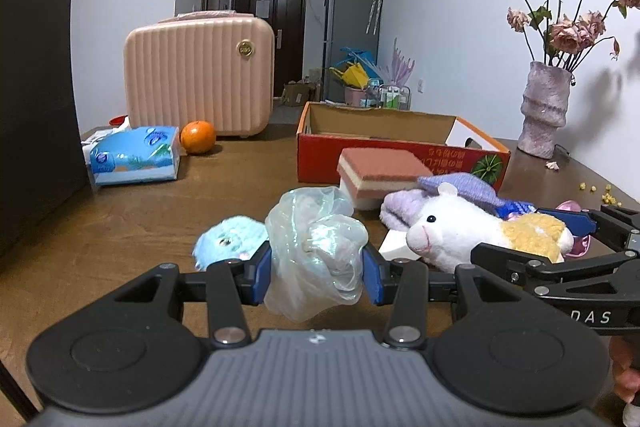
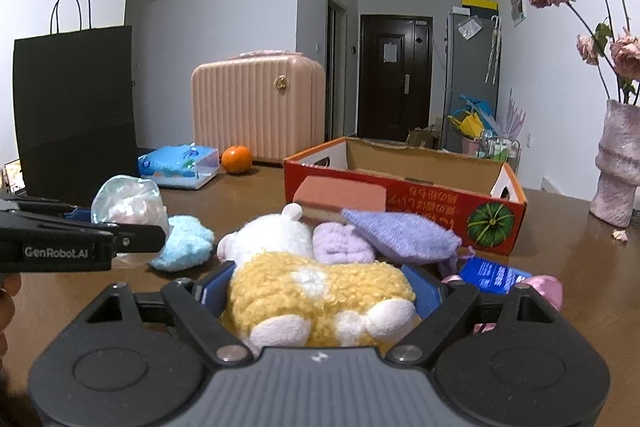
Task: Organize soft objects
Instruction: 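Carry the plush toy and the bag with both grippers toward the cardboard box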
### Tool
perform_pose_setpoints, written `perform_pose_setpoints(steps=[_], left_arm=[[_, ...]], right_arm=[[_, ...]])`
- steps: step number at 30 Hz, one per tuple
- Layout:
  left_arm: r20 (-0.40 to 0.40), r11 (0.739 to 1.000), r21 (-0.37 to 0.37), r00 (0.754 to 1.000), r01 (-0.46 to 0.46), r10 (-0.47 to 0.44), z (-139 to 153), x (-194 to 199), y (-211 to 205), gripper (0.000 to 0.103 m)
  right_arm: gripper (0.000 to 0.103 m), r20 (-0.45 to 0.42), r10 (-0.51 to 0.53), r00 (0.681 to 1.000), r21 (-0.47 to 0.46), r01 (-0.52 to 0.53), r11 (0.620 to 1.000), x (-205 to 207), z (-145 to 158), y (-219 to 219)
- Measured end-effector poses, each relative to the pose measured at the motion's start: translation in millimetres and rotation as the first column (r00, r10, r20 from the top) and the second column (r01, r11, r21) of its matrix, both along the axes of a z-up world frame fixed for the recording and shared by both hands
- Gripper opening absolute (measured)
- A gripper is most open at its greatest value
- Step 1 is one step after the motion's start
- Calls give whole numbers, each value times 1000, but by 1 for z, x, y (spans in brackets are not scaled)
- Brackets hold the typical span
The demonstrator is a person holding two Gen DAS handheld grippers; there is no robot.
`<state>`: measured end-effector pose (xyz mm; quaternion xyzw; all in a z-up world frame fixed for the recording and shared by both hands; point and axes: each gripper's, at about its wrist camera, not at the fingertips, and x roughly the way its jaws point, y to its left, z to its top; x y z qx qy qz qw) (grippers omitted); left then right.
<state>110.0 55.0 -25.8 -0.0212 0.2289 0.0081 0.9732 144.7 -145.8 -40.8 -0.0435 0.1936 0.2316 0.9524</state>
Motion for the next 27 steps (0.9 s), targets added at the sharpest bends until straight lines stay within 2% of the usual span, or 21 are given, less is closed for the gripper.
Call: perform_pose_setpoints(steps=[27], left_arm=[[89,1000,8,996,1,-2,41,52,-34,46]], right_arm=[[87,154,-51,987,19,48,999,40,40,-25]])
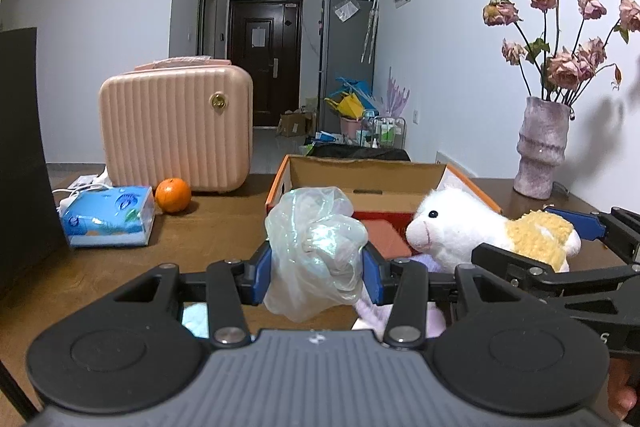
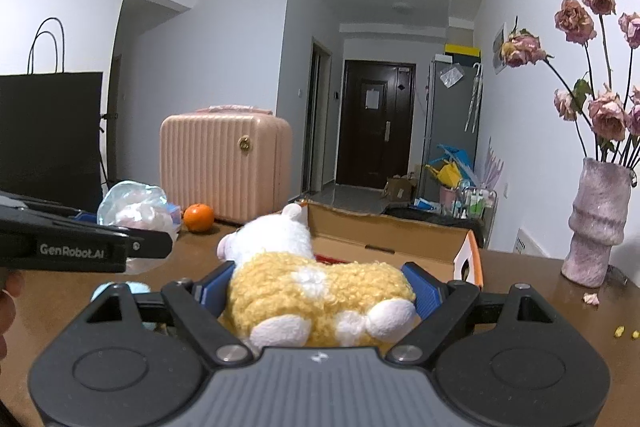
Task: Organize soft objects
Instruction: 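Carry the plush toy and the bag with both grippers toward the cardboard box, then lower both items into the box and open both grippers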
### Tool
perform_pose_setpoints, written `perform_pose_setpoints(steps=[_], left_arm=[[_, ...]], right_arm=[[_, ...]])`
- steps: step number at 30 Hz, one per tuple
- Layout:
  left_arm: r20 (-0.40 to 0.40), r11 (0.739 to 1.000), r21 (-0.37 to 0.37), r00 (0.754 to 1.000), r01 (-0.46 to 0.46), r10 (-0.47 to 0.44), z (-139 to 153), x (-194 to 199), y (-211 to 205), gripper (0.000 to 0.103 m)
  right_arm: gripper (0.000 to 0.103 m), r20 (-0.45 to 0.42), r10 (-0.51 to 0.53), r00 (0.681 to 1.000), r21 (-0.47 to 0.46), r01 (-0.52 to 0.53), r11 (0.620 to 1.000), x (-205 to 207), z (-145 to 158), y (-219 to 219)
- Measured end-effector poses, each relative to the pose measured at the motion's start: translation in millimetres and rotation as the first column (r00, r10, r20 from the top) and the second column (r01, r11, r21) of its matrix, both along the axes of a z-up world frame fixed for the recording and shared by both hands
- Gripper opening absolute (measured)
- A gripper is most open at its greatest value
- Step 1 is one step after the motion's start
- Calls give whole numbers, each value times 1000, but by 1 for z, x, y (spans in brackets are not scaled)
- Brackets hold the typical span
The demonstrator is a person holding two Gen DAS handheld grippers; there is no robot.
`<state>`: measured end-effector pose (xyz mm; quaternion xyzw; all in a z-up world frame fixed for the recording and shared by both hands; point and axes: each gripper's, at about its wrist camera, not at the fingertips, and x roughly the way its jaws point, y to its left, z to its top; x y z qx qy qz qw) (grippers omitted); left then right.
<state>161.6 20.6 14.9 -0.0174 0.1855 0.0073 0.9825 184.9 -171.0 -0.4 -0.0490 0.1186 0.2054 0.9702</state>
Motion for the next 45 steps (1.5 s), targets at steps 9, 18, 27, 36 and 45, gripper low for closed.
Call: perform_pose_setpoints(steps=[9,18,27,36,45], left_arm=[[20,1000,-2,1000,-8,8,12,26,-14,46],[31,999,-23,999,-29,29,19,56,-20,46],[43,998,-47,998,-51,53,25,90,-23,46],[45,996,-69,997,-64,67,27,128,-28,46],[33,995,-71,997,-73,76,23,166,-31,46]], right_arm=[[87,29,-22,999,14,21,1000,21,9,-9],[87,50,-51,997,42,49,998,51,20,-17],[87,50,-74,996,70,71,995,78,25,-23],[87,38,-89,995,76,86,993,117,29,-26],[87,8,-112,994,79,111,991,159,30,-30]])
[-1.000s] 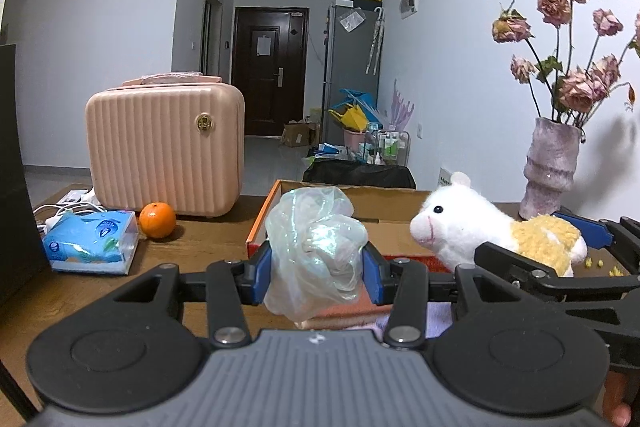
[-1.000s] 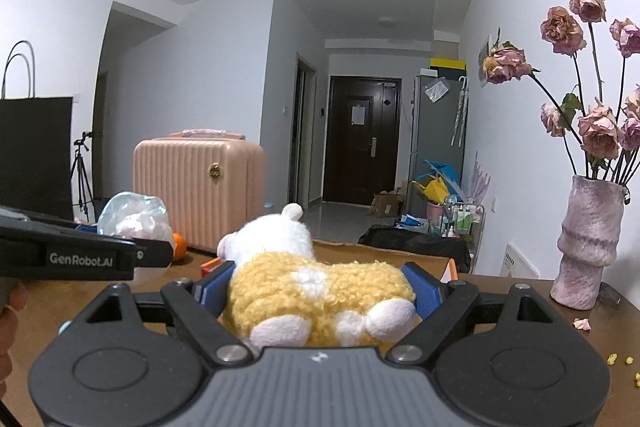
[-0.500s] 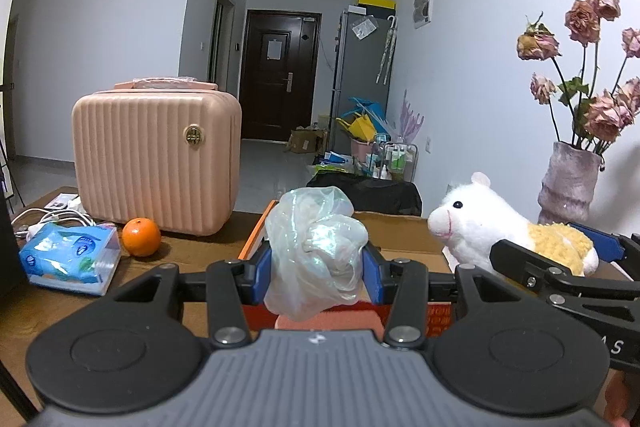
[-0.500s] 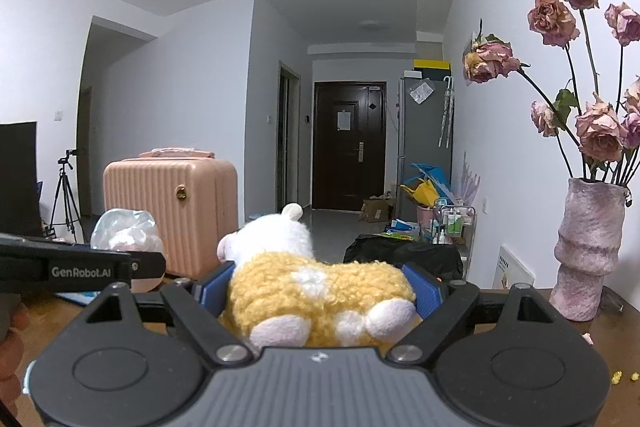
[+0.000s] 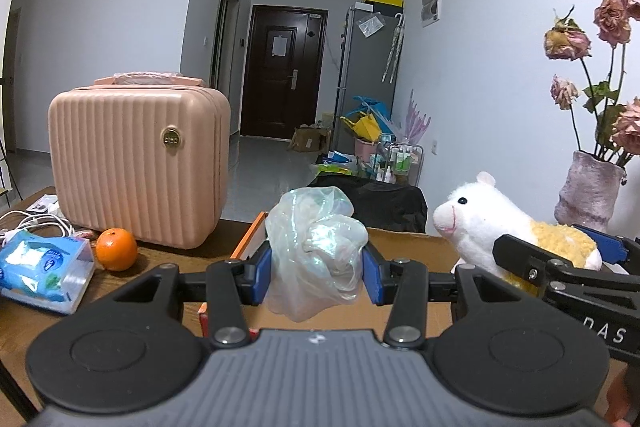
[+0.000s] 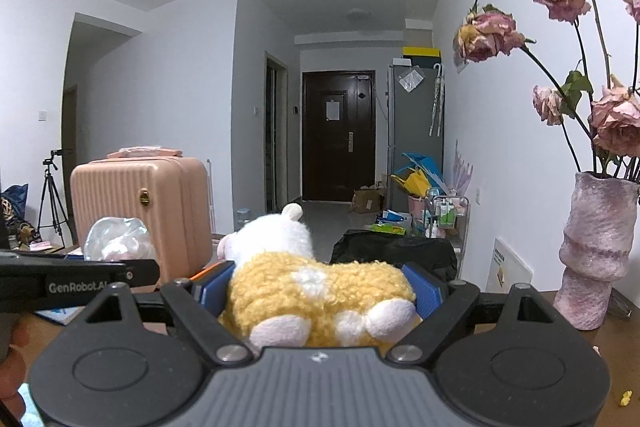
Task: Organize soft objects
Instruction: 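Lower both items into the box and open both grippers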
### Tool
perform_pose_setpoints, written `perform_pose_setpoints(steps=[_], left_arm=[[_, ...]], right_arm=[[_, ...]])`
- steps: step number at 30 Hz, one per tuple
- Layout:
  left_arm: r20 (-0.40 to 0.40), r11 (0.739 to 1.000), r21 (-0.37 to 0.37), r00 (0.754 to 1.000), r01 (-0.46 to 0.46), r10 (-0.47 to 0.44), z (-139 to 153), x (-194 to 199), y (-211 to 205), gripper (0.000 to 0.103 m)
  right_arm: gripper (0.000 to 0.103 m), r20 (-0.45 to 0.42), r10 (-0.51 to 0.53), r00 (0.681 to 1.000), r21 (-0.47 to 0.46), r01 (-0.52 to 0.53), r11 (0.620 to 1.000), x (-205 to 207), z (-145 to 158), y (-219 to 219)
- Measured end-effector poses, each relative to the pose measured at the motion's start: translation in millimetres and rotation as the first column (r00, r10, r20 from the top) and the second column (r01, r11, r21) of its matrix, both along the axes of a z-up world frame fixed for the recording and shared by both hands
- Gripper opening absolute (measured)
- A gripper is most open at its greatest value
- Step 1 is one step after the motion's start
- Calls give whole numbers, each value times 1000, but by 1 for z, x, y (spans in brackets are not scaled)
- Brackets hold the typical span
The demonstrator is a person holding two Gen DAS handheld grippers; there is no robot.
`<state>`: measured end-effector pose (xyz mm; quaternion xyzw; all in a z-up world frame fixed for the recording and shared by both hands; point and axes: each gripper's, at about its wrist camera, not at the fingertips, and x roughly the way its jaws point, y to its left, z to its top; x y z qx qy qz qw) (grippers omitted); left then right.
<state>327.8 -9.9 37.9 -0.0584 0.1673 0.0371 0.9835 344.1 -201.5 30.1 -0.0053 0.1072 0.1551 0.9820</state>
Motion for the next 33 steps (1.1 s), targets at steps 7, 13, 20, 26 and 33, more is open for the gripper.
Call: perform_pose_setpoints(steps=[7,13,20,26,33], left_arm=[[-9,1000,-5,1000,-6,6,-2,28,0,46],[-26,1000,-2,999,-22,22,-7,51,1,46],[-60,999,5,997,-45,45,-16,76,2,46],[-98,998,18,993,-63,64,-30,90,7,46],[-143,995,50,985,-86,92,-45,103,9,46]], right_arm=[[88,-28,-11,1000,1,11,1000,28,-2,0],[88,-53,-19,998,-6,18,1000,48,-6,1],[88,-98,-34,995,-12,33,999,69,-19,2],[88,-131,-41,991,-11,40,999,82,-36,1],[88,-160,-53,986,1,53,999,91,-50,-2]])
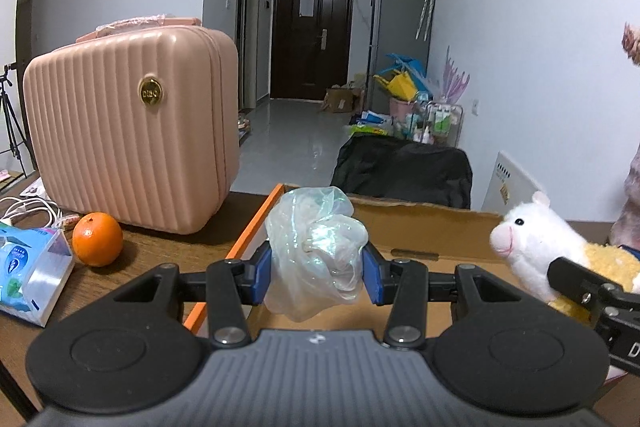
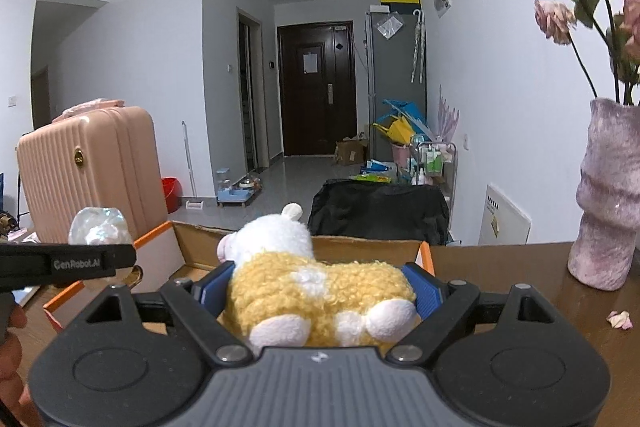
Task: Organize soft objects
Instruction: 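Lower both items into the box and open both grippers, then withdraw both grippers from the box back toward the remaining items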
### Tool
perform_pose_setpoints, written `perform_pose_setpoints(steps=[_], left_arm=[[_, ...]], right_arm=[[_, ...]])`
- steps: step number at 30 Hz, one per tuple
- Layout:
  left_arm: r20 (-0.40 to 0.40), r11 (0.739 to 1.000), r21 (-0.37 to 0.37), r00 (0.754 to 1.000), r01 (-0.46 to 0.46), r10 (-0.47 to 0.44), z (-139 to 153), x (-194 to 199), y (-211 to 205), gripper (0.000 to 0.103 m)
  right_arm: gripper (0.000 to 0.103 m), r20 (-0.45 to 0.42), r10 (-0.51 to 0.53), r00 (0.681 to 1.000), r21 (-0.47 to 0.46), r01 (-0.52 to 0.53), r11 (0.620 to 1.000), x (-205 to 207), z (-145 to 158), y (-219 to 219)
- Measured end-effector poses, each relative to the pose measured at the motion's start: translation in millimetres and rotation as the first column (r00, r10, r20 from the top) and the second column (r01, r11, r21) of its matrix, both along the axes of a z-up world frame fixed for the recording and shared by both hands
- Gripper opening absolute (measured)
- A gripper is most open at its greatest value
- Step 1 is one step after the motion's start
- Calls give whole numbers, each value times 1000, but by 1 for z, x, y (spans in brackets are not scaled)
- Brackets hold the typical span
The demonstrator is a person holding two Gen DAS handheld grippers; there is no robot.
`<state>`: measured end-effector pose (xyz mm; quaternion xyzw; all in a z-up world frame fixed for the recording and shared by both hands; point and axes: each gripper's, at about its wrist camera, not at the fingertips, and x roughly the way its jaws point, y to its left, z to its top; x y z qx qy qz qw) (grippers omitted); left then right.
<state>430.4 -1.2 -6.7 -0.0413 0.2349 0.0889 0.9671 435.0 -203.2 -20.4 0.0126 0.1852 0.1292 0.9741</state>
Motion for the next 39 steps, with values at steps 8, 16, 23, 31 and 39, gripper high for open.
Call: perform_pose_setpoints(steps=[8,16,23,31,39], left_arm=[[-25,1000,10,1000,8,-8,-6,3,0,68],[9,999,25,1000,-21,21,-1,-4,-3,103],[-2,999,15,1000,-30,30,0,-4,0,103],[23,1000,9,999,-25,24,7,-15,-1,103],[70,1000,17,998,-13,12,18,-41,-1,103]], right_arm=[[96,-35,7,999,-6,-7,1000,4,-5,1],[103,-57,-36,998,38,39,999,8,-3,-12],[103,-46,-47,998,33,48,998,4,1,-13],[103,-17,-54,998,44,55,998,-5,13,-15],[103,32,-57,998,36,56,998,-28,27,-18]])
